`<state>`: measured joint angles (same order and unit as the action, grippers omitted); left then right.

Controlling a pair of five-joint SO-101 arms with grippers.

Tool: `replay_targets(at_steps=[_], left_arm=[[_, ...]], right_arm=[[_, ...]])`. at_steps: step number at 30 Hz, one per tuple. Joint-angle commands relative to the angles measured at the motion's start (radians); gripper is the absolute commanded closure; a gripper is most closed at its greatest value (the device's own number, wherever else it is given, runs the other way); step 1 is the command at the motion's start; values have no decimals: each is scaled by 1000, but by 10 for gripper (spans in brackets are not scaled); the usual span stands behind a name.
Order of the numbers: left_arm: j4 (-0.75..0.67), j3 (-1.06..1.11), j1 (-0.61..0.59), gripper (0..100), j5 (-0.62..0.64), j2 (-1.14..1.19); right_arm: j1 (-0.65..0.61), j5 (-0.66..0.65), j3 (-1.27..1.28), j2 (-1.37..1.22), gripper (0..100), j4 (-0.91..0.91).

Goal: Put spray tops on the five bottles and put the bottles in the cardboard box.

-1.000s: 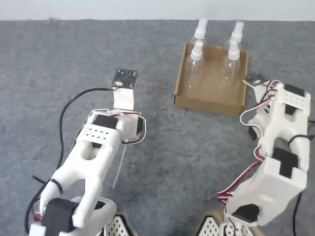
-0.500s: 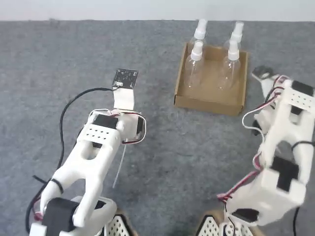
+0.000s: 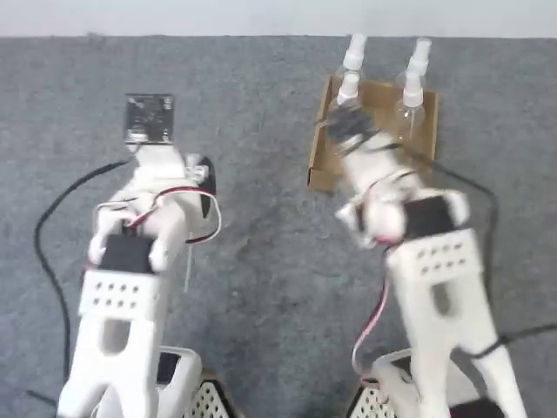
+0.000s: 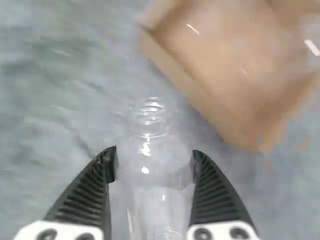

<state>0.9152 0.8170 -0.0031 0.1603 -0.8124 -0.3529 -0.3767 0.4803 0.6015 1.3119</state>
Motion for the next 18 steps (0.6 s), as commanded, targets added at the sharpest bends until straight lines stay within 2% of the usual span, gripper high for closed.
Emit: replay_targets(at_steps=[1, 6, 10, 18], left_arm=[[129, -231, 2, 987, -29, -123], [213, -478, 3, 987, -15, -94], [213, -591, 3, 987, 86, -69], [107, -605, 3, 987, 206, -61]], right_arm=[[-196, 100, 44, 79, 994, -84], [-343, 164, 176, 91, 994, -288], [-409, 166, 287, 91, 994, -441], [-478, 250, 319, 91, 992, -542]])
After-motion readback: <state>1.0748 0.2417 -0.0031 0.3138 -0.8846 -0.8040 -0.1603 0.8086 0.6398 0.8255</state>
